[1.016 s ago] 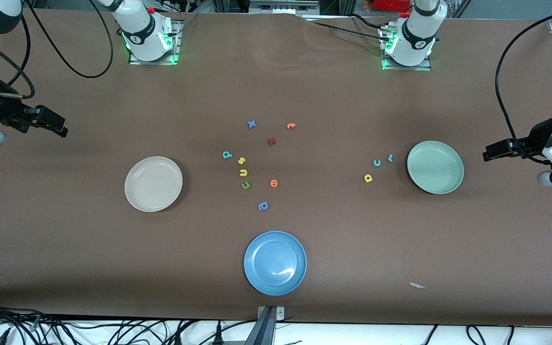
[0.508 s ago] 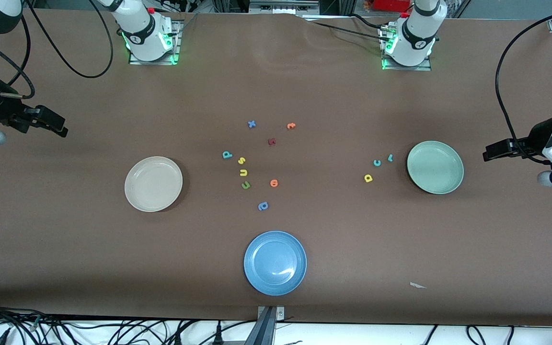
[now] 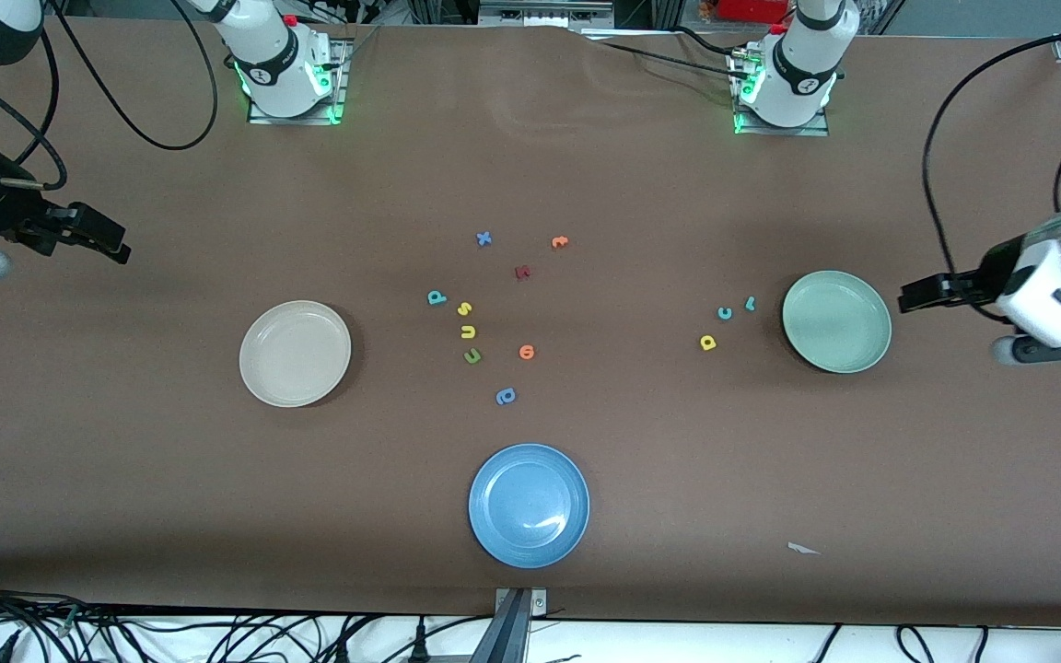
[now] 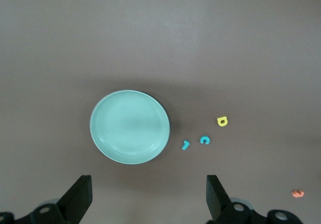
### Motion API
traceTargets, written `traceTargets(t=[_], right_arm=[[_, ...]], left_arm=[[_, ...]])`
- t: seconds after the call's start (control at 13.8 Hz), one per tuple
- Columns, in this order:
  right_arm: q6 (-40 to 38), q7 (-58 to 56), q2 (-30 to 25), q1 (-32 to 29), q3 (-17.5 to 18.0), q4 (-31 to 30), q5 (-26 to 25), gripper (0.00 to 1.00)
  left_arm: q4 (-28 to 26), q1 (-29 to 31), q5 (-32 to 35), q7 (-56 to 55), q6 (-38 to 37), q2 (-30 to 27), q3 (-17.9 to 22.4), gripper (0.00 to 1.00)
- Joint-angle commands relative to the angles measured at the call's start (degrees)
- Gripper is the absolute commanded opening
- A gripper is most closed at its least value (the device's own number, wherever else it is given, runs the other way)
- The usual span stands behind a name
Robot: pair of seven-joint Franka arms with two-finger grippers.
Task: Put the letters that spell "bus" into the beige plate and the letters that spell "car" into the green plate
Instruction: 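Reach both grippers toward the scattered foam letters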
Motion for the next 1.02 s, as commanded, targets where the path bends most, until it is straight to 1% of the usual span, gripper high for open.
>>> traceTargets(t=[0.0, 0.15, 0.22, 0.36, 0.44, 0.51, 0.65, 0.73, 0.8, 0.87, 0.94], right_arm=[[0.09, 0.25, -0.39, 0.14, 0.35, -0.40, -0.23, 1.00], [-1.40, 0.43, -0.30, 1.54, 0.35, -0.40, -0.31, 1.00], [-1.49, 0.43, 0.14, 2.51, 0.35, -0.57, -0.31, 1.00], [-2.28, 0.78, 3.11, 5.05, 0.35, -1.10, -0.31, 1.00], [-2.20, 1.56, 4.78, 6.81, 0.35, -1.10, -0.31, 1.00], [-0.98, 4.70, 6.54, 9.44, 0.35, -1.10, -0.14, 1.00], [3.23, 13.66, 9.45, 13.40, 0.35, -1.88, -0.14, 1.00], [6.65, 18.05, 10.68, 15.94, 0.35, -2.85, -0.14, 1.00], [10.86, 25.23, 11.99, 17.44, 0.35, -4.34, -0.14, 1.00], [14.82, 32.26, 13.66, 19.03, 0.35, -5.48, -0.23, 1.00], [17.81, 36.86, 15.07, 20.17, 0.35, -6.62, -0.23, 1.00]], left_arm=[[0.21, -3.52, 1.09, -8.60, 0.30, 2.94, 0.14, 1.00], [0.21, -5.98, 0.48, -15.02, 0.65, 6.10, 0.14, 1.00], [0.12, -6.60, 0.21, -19.23, 2.13, 7.60, 0.06, 1.00], [-0.40, -7.92, 0.03, -27.84, 4.86, 10.85, -0.21, 1.00], [-1.28, -8.01, -0.75, -31.02, 6.44, 12.08, -1.16, 1.00], [-2.77, -7.92, -1.80, -32.61, 8.37, 12.88, -1.52, 1.00], [-7.41, -7.92, -5.14, -33.85, 13.72, 13.15, -1.53, 1.00], [-9.53, -8.01, -6.20, -35.25, 17.32, 13.15, -1.61, 1.00], [-11.64, -8.27, -6.82, -36.92, 21.01, 13.41, -1.79, 1.00], [-13.31, -8.80, -6.91, -38.24, 24.44, 14.02, -2.22, 1.00], [-14.20, -9.06, -6.91, -39.56, 26.91, 14.90, -2.23, 1.00]])
